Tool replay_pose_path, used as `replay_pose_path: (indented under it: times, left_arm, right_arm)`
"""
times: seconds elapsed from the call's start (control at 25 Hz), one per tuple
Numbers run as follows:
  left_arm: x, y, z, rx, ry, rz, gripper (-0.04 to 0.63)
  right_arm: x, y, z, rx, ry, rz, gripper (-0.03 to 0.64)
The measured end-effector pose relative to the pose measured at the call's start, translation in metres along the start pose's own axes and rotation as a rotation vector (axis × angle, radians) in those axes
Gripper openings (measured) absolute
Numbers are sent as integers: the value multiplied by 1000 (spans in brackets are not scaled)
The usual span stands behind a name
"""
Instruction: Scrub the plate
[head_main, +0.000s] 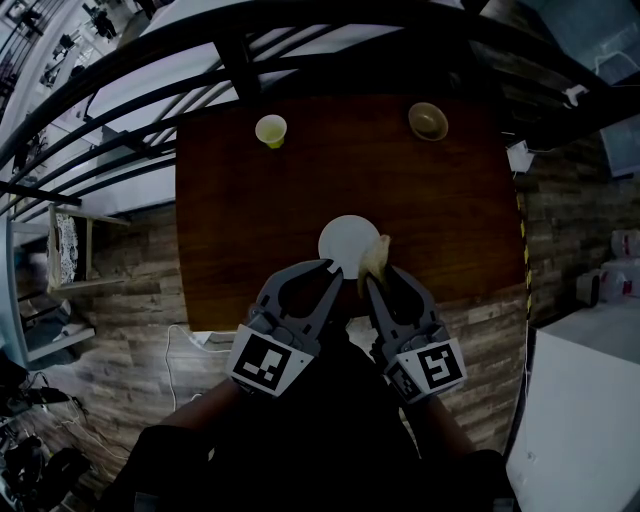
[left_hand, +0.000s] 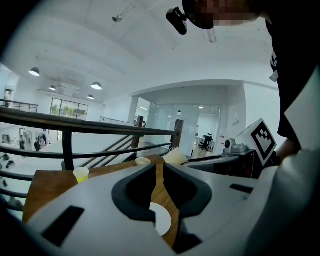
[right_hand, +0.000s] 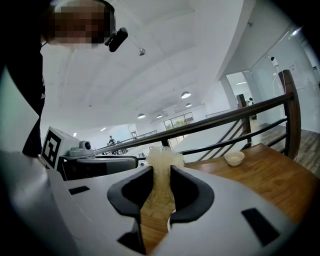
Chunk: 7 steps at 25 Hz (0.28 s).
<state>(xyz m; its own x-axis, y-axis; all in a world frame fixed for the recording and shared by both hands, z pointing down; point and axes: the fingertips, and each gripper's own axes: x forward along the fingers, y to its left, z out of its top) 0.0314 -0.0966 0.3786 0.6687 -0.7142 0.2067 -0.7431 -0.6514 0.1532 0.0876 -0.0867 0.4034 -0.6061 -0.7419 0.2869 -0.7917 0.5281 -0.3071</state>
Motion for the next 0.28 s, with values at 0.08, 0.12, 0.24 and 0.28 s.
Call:
replay_pose_path:
  times: [0.08,0.12,0.24,0.28]
  left_arm:
    - [-1,0,0,1,0,-2,57]
    - [-1,-1,0,3,0,-3,57]
    - [-1,-2,0,6,2,-5,57]
    - [-1,-2,0,6,2,-5,57]
  right_arm:
    - [0,1,1,-10,-8,1,117]
    - [0,2,2,-17,-10,2,117]
    - [-1,3,3,-39,-16,6,117]
    - [-1,4,3,-46,-18,8,117]
